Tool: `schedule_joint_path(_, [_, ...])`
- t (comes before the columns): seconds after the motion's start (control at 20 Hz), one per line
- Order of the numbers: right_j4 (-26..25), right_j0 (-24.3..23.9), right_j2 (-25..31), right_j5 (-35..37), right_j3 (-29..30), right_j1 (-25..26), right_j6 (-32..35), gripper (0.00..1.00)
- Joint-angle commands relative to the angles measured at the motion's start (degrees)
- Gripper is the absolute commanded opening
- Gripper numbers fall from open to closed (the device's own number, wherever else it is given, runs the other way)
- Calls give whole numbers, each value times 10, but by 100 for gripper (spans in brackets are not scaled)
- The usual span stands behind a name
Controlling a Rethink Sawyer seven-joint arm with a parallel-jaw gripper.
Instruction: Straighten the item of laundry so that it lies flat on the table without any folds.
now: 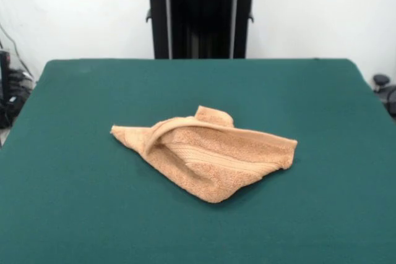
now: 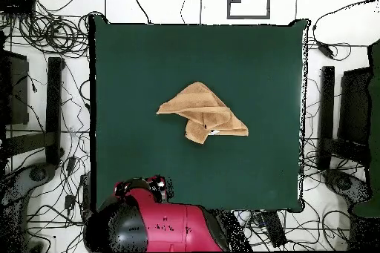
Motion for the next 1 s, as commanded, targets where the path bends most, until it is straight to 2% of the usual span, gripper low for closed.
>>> schedule_joint_path(0.05, [11, -11, 14, -19, 2, 58, 102, 100])
schedule_joint_path(0.45, [5, -9, 18, -63, 2, 89, 110, 100])
schedule_joint_path(0.6, [10, -1, 13, -44, -9, 88, 117, 100])
schedule_joint_path(0.75, [-7, 30, -12, -6, -44, 82, 144, 100])
schedule_joint_path(1.0, [-4, 87, -42, -24, -62, 106, 195, 100])
